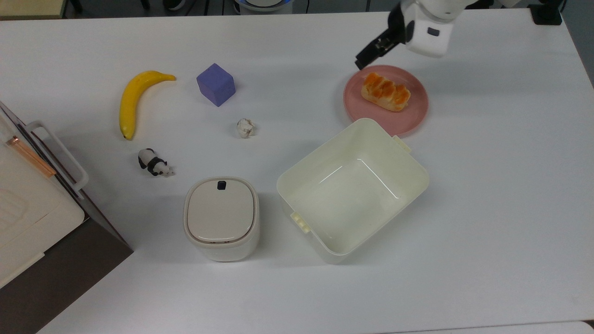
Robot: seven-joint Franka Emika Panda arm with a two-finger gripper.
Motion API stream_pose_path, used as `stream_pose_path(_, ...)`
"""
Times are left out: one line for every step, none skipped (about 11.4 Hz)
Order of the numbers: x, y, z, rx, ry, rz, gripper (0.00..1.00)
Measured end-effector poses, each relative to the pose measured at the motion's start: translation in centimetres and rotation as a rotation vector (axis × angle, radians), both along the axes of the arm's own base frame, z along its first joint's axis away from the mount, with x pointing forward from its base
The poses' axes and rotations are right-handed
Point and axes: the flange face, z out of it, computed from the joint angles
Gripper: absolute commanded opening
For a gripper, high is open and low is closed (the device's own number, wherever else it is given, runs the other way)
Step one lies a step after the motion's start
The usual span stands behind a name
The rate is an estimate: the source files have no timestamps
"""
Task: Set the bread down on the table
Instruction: 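Move the gripper over the bread roll on the pink plate and lower, then close the gripper on the orange-topped bread roll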
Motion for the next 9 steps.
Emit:
stream_pose_path(-0.4, 1.3, -1.2, 0.01, -0.049, -0.022, 1.0)
stream_pose_path(-0.3, 1.8, -1.9, 0.027, -0.085, -0.042, 1.0)
stream_pose_path(0.0, 2.0, -2.5, 0.045, -0.114, -0.052, 1.0)
stream_pose_path(0.3, 2.5, -3.5, 0.048, -0.14, -0.052, 1.0)
stream_pose_path(0.2, 3.1, -4.9, 0.033, -0.159, -0.049, 1.0)
stream_pose_path(-0.2, 3.8, -6.9, 0.012, -0.157, -0.036, 1.0)
stream_pose_path(-0.7, 4.5, -8.4, 0.001, -0.144, -0.018, 1.0)
stream_pose_path(-1.5, 5.3, -9.6, -0.009, -0.126, 0.003, 1.0)
stream_pose_path(-2.3, 6.1, -10.2, -0.013, -0.118, 0.021, 1.0)
